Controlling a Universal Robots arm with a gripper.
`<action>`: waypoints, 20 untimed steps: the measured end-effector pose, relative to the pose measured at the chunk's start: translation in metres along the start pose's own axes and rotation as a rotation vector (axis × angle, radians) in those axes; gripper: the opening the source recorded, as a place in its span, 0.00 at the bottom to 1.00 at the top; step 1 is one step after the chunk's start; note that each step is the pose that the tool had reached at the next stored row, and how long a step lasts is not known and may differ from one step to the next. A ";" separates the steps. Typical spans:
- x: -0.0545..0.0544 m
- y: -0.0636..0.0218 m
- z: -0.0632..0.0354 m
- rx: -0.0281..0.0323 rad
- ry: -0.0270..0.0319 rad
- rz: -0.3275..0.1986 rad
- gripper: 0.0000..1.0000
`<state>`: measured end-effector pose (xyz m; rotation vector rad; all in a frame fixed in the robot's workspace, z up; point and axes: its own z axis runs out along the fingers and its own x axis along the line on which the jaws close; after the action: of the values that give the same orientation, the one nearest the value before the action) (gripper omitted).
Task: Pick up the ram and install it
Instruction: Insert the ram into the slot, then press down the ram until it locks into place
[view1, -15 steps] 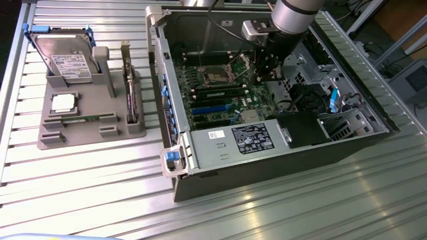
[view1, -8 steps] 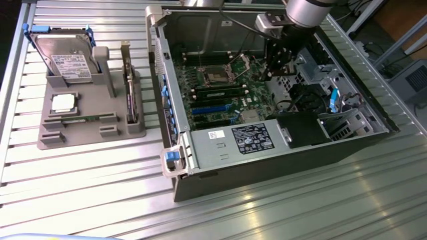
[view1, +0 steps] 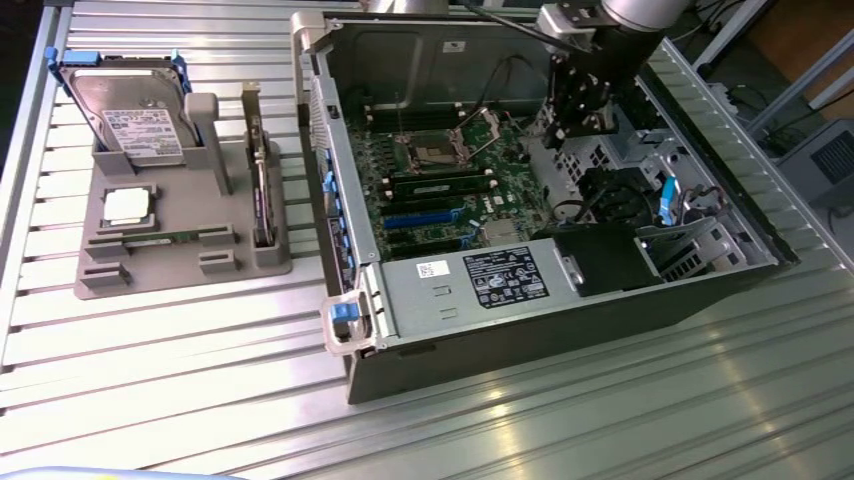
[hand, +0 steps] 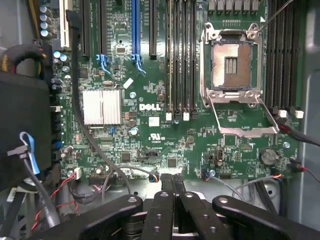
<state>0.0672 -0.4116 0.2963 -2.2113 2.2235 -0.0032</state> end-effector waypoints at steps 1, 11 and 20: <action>0.000 0.0001 -0.0036 0.0001 -0.0002 0.000 0.10; 0.000 0.0496 0.0161 0.0002 -0.0003 0.000 0.10; -0.006 0.0687 0.0639 -0.0002 0.0007 0.000 0.10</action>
<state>-0.0011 -0.4053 0.2321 -2.2121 2.2236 -0.0039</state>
